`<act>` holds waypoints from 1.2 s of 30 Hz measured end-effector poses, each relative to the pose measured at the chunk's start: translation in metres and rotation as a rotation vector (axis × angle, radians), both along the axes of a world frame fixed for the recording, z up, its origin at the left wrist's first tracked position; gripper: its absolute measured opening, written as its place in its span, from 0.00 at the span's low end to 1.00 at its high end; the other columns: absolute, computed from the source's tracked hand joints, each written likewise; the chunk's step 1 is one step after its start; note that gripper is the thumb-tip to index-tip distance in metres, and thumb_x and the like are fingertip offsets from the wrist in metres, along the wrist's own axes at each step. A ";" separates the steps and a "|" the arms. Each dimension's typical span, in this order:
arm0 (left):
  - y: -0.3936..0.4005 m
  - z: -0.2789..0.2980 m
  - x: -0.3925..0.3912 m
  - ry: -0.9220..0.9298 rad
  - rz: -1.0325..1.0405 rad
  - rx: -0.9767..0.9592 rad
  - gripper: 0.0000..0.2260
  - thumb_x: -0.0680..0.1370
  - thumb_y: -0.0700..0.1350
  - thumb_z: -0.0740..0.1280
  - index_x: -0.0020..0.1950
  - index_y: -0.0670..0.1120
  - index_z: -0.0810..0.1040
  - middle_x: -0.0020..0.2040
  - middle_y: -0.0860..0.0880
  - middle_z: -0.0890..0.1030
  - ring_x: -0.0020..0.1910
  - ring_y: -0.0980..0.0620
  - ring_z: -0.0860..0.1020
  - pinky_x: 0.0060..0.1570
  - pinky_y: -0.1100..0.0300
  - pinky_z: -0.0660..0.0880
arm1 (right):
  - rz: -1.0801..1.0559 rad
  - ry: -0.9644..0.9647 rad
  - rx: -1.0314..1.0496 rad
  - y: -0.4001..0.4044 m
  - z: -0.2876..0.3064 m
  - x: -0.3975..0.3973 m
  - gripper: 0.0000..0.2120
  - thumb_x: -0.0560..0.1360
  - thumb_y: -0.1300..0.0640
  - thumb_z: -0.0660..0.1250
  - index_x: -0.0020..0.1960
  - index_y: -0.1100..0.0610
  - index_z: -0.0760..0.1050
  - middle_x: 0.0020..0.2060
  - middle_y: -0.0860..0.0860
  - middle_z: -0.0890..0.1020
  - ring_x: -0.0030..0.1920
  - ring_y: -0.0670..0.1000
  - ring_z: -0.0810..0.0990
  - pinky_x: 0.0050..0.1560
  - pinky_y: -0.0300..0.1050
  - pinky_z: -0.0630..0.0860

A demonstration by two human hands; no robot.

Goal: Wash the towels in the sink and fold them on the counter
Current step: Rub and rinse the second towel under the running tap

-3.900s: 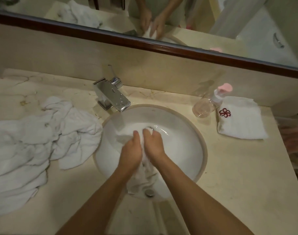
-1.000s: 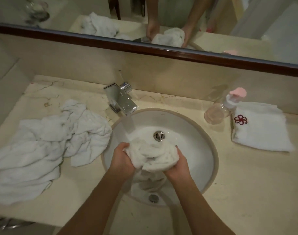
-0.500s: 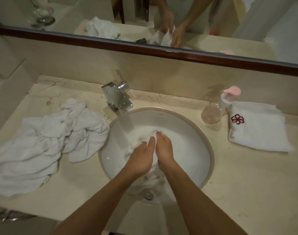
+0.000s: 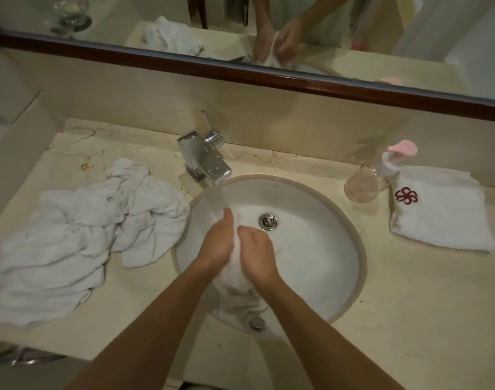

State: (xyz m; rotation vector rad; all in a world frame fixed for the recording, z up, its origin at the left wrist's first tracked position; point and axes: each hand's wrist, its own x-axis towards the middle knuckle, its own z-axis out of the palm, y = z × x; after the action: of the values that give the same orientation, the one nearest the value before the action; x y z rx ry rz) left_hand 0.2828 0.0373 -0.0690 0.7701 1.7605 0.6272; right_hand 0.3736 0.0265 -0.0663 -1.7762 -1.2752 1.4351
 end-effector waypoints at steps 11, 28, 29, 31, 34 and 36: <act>-0.019 0.000 0.021 0.171 -0.257 0.131 0.25 0.85 0.57 0.48 0.63 0.44 0.78 0.59 0.47 0.81 0.58 0.49 0.78 0.62 0.57 0.70 | -0.251 0.016 -0.079 0.012 -0.041 0.011 0.22 0.81 0.43 0.54 0.43 0.57 0.79 0.43 0.54 0.84 0.47 0.57 0.81 0.54 0.54 0.76; -0.056 -0.011 -0.006 -0.972 0.502 -0.225 0.18 0.79 0.49 0.58 0.58 0.38 0.79 0.55 0.38 0.81 0.52 0.39 0.81 0.53 0.48 0.77 | -0.419 0.546 -0.390 -0.045 -0.037 0.064 0.12 0.84 0.55 0.59 0.58 0.60 0.78 0.41 0.51 0.87 0.42 0.50 0.87 0.40 0.45 0.82; -0.051 -0.015 -0.007 -0.933 0.511 -0.209 0.20 0.80 0.54 0.58 0.58 0.40 0.79 0.54 0.39 0.81 0.52 0.41 0.80 0.56 0.48 0.76 | -0.311 0.398 -0.266 -0.040 -0.031 0.061 0.13 0.83 0.52 0.61 0.56 0.60 0.79 0.43 0.50 0.87 0.46 0.50 0.86 0.46 0.45 0.81; -0.034 -0.019 -0.009 -0.660 0.438 -0.146 0.25 0.80 0.62 0.58 0.60 0.42 0.78 0.56 0.42 0.82 0.53 0.44 0.81 0.58 0.50 0.76 | -0.109 0.179 0.004 -0.038 -0.016 0.052 0.18 0.81 0.46 0.61 0.41 0.59 0.76 0.36 0.48 0.81 0.39 0.46 0.79 0.45 0.45 0.75; -0.020 -0.006 0.007 -0.102 0.148 -0.010 0.26 0.81 0.64 0.56 0.60 0.45 0.80 0.56 0.45 0.83 0.54 0.47 0.81 0.61 0.50 0.75 | 0.129 -0.123 0.229 -0.035 0.003 0.029 0.22 0.77 0.38 0.54 0.33 0.53 0.65 0.29 0.49 0.73 0.34 0.52 0.74 0.41 0.50 0.69; -0.027 0.008 0.020 0.113 -0.058 0.105 0.24 0.83 0.61 0.52 0.55 0.46 0.82 0.51 0.47 0.84 0.51 0.49 0.80 0.56 0.52 0.75 | -0.100 -0.141 0.132 -0.011 -0.005 0.023 0.21 0.80 0.41 0.55 0.36 0.53 0.71 0.34 0.51 0.78 0.40 0.55 0.79 0.46 0.51 0.73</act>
State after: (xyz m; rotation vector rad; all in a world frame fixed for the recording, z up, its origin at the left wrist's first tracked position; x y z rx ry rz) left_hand 0.3032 0.0104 -0.0609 0.9417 1.8123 0.6518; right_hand 0.3967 0.0157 -0.0711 -1.8511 -1.2997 1.1621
